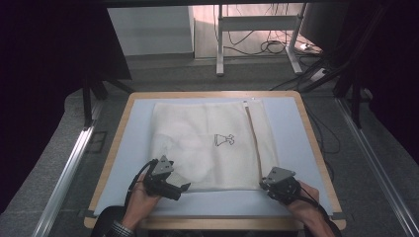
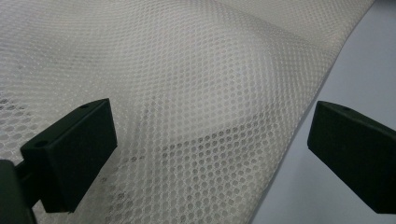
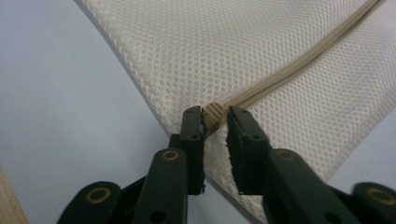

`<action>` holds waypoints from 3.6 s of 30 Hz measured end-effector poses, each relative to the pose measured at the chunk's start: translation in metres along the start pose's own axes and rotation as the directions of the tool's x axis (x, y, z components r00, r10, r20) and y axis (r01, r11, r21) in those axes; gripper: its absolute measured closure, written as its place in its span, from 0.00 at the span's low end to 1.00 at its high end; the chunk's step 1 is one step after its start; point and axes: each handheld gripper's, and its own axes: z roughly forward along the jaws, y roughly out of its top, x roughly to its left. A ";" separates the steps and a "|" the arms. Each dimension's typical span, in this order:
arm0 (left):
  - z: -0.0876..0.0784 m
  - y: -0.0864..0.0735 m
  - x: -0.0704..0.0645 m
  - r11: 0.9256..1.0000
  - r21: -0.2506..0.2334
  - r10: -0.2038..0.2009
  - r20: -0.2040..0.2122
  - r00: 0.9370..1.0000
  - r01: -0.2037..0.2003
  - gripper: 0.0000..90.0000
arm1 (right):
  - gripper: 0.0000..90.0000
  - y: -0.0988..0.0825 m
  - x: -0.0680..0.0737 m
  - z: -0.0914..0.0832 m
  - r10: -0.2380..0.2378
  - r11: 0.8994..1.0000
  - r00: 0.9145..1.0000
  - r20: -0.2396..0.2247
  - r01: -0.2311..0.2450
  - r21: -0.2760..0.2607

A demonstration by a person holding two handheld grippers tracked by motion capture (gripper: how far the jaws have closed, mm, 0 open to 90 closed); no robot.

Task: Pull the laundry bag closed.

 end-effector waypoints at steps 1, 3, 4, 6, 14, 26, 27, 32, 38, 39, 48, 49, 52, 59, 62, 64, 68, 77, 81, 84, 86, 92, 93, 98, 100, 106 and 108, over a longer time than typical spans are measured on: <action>0.000 0.000 0.000 1.000 0.002 0.001 0.000 1.000 -0.001 0.01 | 0.78 0.000 -0.002 0.000 0.009 1.000 1.000 -0.003 -0.009 -0.006; 0.000 0.000 0.000 1.000 0.005 0.005 0.000 1.000 -0.005 0.01 | 0.71 0.000 -0.006 0.000 0.051 0.998 0.997 -0.051 -0.054 -0.041; 0.001 0.000 0.000 1.000 0.007 0.005 0.001 1.000 -0.005 0.01 | 0.69 0.001 -0.007 0.001 0.057 0.997 0.996 -0.064 -0.059 -0.040; 0.001 0.000 0.000 1.000 0.007 0.005 0.000 1.000 -0.005 0.01 | 0.68 0.001 -0.008 0.003 0.055 0.998 0.996 -0.067 -0.058 -0.037; 0.001 0.000 0.000 1.000 0.009 0.006 -0.001 1.000 -0.006 0.01 | 0.82 0.004 -0.009 0.007 0.043 0.999 0.995 -0.093 -0.046 -0.025; 0.000 0.000 0.000 1.000 0.004 0.003 0.001 1.000 -0.003 0.01 | 0.91 0.005 0.002 -0.003 -0.045 0.999 0.997 -0.065 0.044 -0.009; 0.000 0.000 0.000 1.000 0.003 0.003 0.001 1.000 -0.003 0.01 | 0.91 0.005 0.003 -0.003 -0.045 0.999 0.997 -0.068 0.044 -0.008; 0.000 0.001 -0.001 1.000 0.000 -0.008 0.004 1.000 0.008 0.01 | 0.92 0.005 0.002 -0.003 -0.041 0.999 0.996 -0.075 0.041 0.000; 0.000 0.005 -0.005 1.000 0.002 -0.009 0.023 1.000 0.009 0.01 | 0.93 0.004 0.001 -0.003 -0.038 0.999 0.997 -0.067 0.038 0.009; 0.000 0.007 -0.006 1.000 -0.006 -0.008 0.035 0.999 0.008 0.01 | 0.93 0.004 0.001 -0.003 -0.036 0.999 0.997 -0.069 0.036 0.009; 0.011 0.027 -0.025 0.999 -0.002 0.035 0.049 0.998 -0.035 0.17 | 0.93 0.004 -0.001 -0.003 -0.002 1.000 0.997 -0.075 0.003 0.015; 0.013 0.029 -0.026 0.999 -0.006 0.034 0.059 0.998 -0.033 0.19 | 0.93 0.004 -0.001 -0.003 0.001 1.000 0.997 -0.078 0.001 0.015; 0.016 0.035 -0.026 1.000 -0.022 0.016 0.091 0.996 -0.014 0.26 | 0.93 0.004 -0.002 -0.002 0.008 1.000 0.997 -0.082 -0.007 0.020; 0.022 0.040 -0.028 1.000 -0.030 0.010 0.127 0.992 -0.007 0.38 | 0.95 0.005 -0.001 -0.002 0.003 1.000 0.996 -0.089 -0.001 0.018; 0.026 0.043 -0.029 0.999 -0.035 0.011 0.143 0.990 -0.006 0.41 | 0.95 0.005 -0.001 -0.003 -0.001 1.000 0.996 -0.086 0.003 0.017; 0.027 0.045 -0.030 0.999 -0.038 0.017 0.153 0.988 -0.011 0.46 | 0.95 0.005 -0.001 -0.002 0.000 1.000 0.996 -0.092 0.002 0.016; 0.033 0.050 -0.033 0.999 -0.036 0.030 0.173 0.985 -0.024 0.51 | 0.95 0.005 -0.002 -0.002 -0.002 1.000 0.996 -0.091 0.003 0.016; 0.048 0.060 -0.039 0.998 -0.025 0.054 0.211 0.976 -0.050 0.67 | 0.95 0.005 -0.002 -0.002 0.005 1.000 0.996 -0.093 -0.004 0.014; 0.055 0.065 -0.042 0.998 -0.019 0.066 0.232 0.970 -0.063 0.74 | 0.95 0.005 -0.001 -0.002 0.003 1.000 0.997 -0.082 -0.002 0.014; 0.062 0.068 -0.046 0.997 -0.014 0.071 0.251 0.965 -0.070 0.76 | 0.95 0.005 0.000 -0.003 0.002 1.000 0.997 -0.081 -0.001 0.014; 0.066 0.070 -0.049 0.997 -0.018 0.074 0.259 0.963 -0.071 0.78 | 0.95 0.005 0.000 -0.003 0.002 1.000 0.997 -0.079 -0.001 0.014; 0.079 0.077 -0.054 0.997 -0.019 0.083 0.281 0.956 -0.081 0.85 | 0.95 0.004 -0.001 -0.003 0.004 1.000 0.997 -0.081 -0.003 0.012; 0.081 0.078 -0.055 0.997 -0.023 0.076 0.286 0.955 -0.072 0.87 | 0.95 0.004 -0.001 -0.003 0.004 1.000 0.997 -0.080 -0.003 0.013; 0.091 0.084 -0.058 0.995 -0.017 0.100 0.295 0.950 -0.099 0.95 | 0.95 0.004 -0.002 -0.002 0.013 1.000 0.996 -0.087 -0.012 0.013; 0.095 0.086 -0.060 0.994 -0.019 0.106 0.301 0.948 -0.105 0.97 | 0.95 0.004 -0.001 -0.002 0.013 1.000 0.996 -0.087 -0.012 0.012; 0.109 0.094 -0.068 0.992 -0.007 0.119 0.320 0.940 -0.123 1.00 | 0.95 0.004 -0.001 -0.002 0.017 1.000 0.996 -0.085 -0.016 0.011; 0.112 0.095 -0.071 0.992 -0.009 0.125 0.324 0.938 -0.129 1.00 | 0.95 0.004 -0.001 -0.002 0.017 1.000 0.996 -0.086 -0.016 0.010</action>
